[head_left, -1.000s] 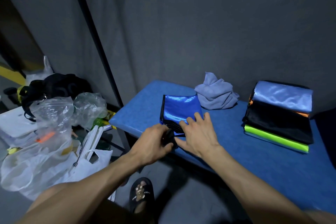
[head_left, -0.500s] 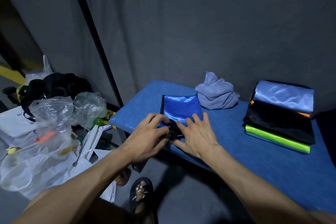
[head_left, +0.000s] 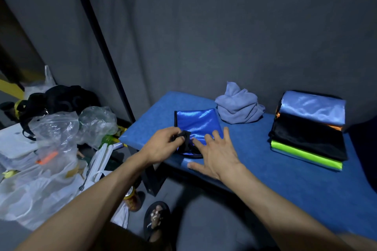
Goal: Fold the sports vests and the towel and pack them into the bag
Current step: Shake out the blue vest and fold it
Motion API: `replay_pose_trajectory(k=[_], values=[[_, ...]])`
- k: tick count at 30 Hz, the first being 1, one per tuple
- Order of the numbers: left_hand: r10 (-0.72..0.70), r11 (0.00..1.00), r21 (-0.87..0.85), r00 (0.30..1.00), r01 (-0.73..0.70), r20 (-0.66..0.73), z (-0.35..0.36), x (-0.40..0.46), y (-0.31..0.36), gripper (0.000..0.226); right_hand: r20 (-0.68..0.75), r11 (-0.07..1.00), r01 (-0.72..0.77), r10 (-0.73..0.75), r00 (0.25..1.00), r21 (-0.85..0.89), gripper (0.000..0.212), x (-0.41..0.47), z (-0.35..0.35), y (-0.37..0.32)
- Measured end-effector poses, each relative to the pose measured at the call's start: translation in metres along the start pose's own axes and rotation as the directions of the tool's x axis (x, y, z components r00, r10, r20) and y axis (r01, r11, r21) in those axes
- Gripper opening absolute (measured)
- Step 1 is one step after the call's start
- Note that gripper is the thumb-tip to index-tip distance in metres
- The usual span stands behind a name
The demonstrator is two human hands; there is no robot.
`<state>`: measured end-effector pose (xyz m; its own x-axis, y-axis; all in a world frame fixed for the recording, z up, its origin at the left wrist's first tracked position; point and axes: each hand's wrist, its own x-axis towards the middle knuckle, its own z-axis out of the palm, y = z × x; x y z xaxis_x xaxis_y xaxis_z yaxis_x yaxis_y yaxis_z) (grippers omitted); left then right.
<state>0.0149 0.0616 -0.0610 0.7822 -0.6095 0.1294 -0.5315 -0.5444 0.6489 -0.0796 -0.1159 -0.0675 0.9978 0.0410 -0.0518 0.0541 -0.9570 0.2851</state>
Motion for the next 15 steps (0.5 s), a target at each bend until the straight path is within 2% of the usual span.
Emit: replay_pose_trajectory(k=[2, 7, 10, 12, 15], values=[[-0.088, 0.996, -0.033, 0.996, 0.087, -0.033, 0.001, 0.003, -0.001, 0.031, -0.039, 0.999, 0.025, -0.023, 0.999, 0.049, 0.089, 0.0, 0.002, 0.004], [-0.193, 0.98, -0.056, 0.979, 0.19, -0.06, 0.005, 0.01, -0.002, 0.025, -0.082, 0.989, 0.079, -0.069, 0.994, 0.129, 0.088, -0.005, 0.005, 0.02], [-0.21, 0.977, 0.0, 0.972, 0.211, -0.109, 0.009, 0.013, -0.001, 0.023, -0.083, 0.976, 0.123, -0.109, 0.991, 0.178, 0.08, -0.01, 0.003, 0.034], [-0.209, 0.978, -0.043, 0.969, 0.206, -0.132, 0.011, 0.014, -0.002, 0.021, -0.096, 0.967, 0.151, -0.133, 0.986, 0.203, 0.069, -0.011, 0.005, 0.043], [-0.143, 0.987, -0.094, 0.969, 0.127, -0.202, 0.013, 0.013, -0.005, 0.032, -0.152, 0.96, 0.183, -0.152, 0.977, 0.213, 0.054, -0.01, 0.013, 0.048]])
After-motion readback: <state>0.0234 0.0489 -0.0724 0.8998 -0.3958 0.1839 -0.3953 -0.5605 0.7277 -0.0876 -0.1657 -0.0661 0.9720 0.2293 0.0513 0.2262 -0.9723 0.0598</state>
